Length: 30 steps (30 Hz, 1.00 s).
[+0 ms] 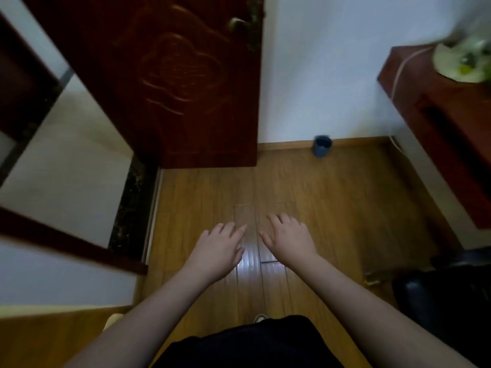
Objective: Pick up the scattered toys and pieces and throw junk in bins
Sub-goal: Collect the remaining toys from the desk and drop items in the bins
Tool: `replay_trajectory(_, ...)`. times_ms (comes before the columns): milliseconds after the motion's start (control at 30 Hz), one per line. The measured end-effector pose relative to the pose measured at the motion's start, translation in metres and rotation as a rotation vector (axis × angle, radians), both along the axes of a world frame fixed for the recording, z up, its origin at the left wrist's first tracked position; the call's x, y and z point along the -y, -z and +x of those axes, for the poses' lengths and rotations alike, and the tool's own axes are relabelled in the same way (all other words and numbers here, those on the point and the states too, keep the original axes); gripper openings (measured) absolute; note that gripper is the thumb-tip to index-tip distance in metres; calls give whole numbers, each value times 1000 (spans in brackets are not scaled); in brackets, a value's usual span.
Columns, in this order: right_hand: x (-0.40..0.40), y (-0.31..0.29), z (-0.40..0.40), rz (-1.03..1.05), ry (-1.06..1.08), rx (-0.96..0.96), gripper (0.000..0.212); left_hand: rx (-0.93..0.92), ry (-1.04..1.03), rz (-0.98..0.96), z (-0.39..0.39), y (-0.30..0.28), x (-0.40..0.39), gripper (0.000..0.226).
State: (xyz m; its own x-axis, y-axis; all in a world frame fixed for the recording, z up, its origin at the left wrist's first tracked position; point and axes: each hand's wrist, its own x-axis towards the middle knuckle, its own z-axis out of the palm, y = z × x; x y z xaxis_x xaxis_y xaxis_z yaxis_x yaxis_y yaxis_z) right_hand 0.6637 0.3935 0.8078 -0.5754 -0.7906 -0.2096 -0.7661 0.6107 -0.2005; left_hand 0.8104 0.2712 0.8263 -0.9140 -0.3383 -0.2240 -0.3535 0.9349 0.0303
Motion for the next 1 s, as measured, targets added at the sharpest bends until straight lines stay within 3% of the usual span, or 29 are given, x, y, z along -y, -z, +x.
replay_trajectory(433,-99,4,-94,-67,376,-20,56,59,416,2,-173,22,-55,58)
replay_trajectory(767,-126,9,-241,-30,614,-49,61,-50,588,5,-364,35,-46,52)
replay_trajectory(1000,-134,-6,-335,-19,752,-47,60,-95,733,53,-492,17,-61,59)
